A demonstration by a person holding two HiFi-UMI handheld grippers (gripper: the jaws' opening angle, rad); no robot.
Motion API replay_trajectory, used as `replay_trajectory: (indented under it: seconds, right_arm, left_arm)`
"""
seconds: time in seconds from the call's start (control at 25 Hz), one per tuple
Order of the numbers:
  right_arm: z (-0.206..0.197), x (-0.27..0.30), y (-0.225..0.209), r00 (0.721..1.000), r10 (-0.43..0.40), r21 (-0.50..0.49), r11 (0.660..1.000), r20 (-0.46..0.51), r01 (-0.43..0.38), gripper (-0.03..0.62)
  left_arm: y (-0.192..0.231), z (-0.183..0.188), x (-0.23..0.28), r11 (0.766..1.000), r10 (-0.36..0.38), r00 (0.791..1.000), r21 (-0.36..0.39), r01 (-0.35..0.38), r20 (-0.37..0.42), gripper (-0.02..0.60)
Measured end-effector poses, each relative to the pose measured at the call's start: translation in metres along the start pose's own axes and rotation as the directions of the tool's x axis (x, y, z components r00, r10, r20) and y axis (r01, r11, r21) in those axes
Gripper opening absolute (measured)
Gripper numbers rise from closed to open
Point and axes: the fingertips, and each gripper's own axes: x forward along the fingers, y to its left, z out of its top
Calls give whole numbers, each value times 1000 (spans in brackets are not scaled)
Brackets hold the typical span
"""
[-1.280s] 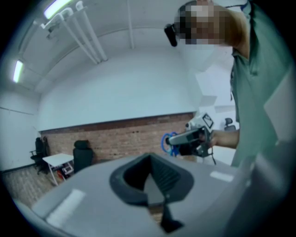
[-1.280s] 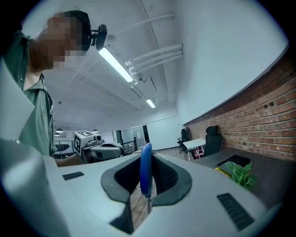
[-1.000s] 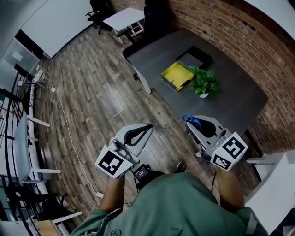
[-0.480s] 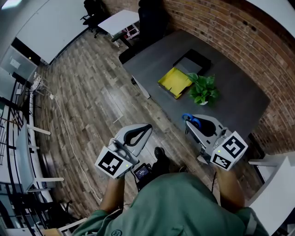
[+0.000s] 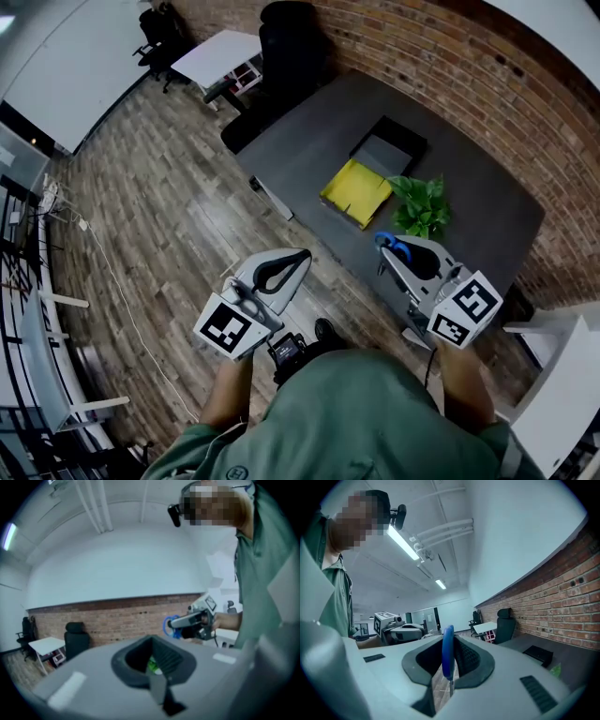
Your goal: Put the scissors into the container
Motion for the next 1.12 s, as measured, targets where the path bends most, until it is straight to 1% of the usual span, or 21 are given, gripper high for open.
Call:
replay_trajectory:
  seconds: [0.12,0.28,0.44,0.64,0.92,1.12]
  right_arm:
    - [2,24,-7,999,-39,-8,999,-4,39,48]
    - [3,53,-17,995,-102,-4,995,-6,102,48]
    - [2,73,-27,992,-127,4,992,-23,127,48]
    - [-2,90,-56,989,-142,24,989,-38,143,48]
    - [-16,118,-101,991,-120,64,990,-62,124,49]
    - [-20,137,-137,990,-123,83,988,-64,128,48]
  left_arm:
    - [30,-4,3,999,-37,999,0,37,15,3]
    - [59,-11,9,995,-103,994,6,103,29,3]
    - [78,-17,18,990,-138,990,-15,139,38,3]
    - [100,-29,39,988,-147,989,-42,148,16,3]
    - [131,-41,68,990,-125,992,-72,124,-12,3]
    - [150,-54,92,989,-121,992,-90,118,-35,3]
